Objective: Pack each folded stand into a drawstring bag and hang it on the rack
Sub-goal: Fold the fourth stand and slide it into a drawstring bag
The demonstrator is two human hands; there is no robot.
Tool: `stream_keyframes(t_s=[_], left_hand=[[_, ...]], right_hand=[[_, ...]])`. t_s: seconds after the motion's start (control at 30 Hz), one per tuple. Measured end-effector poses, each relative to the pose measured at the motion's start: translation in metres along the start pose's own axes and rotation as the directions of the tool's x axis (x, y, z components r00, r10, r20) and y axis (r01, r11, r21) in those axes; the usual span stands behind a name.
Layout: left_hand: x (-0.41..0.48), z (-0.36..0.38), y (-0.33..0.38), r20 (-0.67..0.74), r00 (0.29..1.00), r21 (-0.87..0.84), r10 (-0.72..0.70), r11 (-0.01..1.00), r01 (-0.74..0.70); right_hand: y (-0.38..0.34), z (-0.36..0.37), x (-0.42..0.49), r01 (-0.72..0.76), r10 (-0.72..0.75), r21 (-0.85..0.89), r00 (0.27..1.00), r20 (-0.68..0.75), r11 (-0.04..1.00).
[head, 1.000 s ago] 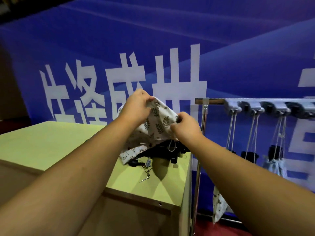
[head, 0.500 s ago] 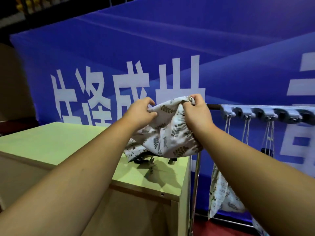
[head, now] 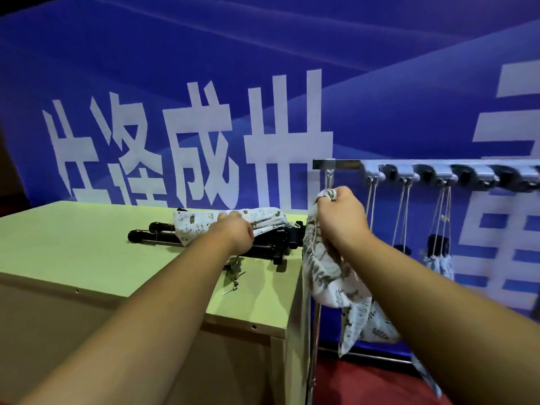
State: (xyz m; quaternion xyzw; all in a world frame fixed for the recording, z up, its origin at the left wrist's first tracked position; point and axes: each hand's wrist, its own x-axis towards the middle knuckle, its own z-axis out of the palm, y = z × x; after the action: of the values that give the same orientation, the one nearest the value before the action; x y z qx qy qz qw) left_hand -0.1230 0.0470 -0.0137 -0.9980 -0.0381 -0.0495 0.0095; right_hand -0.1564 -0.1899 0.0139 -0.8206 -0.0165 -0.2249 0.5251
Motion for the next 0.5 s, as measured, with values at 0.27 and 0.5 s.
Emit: stream_keyframes(t_s=[0.27, 0.5], left_hand=[[0.051, 0.019, -0.008, -0.069, 0.996, 0.094, -0.053, 0.994, 0.059], [0.087, 0.016, -0.011, -0.053, 0.998, 0.341, -0.018, 0.939, 0.036]], right_hand=[[0.049, 0.029, 0.017, -0.038, 0.036, 0.020, 0.994, 0.105, 0.999], [0.062, 0.053, 0.037, -0.061, 0.039, 0.132, 0.985, 0.167, 0.989]])
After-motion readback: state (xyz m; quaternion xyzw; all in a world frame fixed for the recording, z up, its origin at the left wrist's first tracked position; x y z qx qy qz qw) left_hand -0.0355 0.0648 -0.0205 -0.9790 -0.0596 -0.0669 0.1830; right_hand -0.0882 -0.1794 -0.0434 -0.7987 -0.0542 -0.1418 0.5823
